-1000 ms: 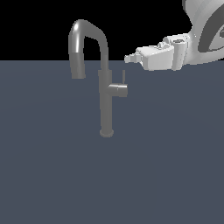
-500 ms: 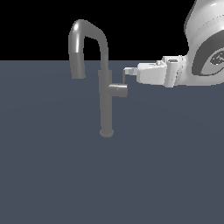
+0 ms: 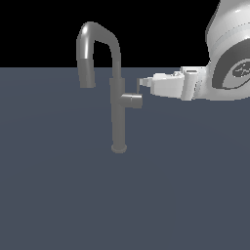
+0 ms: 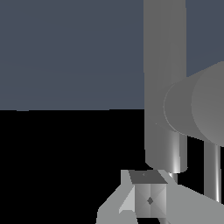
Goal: Turn on the faucet by rotating a designated handle.
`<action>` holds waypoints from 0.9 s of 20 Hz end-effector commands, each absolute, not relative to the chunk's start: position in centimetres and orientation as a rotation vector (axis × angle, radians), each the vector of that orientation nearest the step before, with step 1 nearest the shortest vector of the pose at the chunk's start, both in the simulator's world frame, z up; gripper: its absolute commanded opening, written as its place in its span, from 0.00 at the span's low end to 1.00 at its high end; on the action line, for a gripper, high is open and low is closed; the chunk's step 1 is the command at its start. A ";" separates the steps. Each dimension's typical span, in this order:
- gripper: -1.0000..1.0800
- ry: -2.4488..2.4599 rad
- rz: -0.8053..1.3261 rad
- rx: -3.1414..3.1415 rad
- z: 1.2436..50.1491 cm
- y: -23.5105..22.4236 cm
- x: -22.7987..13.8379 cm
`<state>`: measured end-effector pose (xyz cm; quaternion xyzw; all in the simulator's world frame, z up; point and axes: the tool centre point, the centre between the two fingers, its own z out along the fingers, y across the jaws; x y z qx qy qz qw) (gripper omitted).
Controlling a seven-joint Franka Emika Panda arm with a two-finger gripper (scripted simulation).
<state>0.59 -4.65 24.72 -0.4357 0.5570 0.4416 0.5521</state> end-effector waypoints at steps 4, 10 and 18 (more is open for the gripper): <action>0.00 1.317 1.044 -1.030 25.1 -4.4 -0.3; 0.00 1.317 1.044 -1.030 26.0 -4.0 -2.0; 0.00 1.318 1.043 -1.030 25.8 -3.6 -3.7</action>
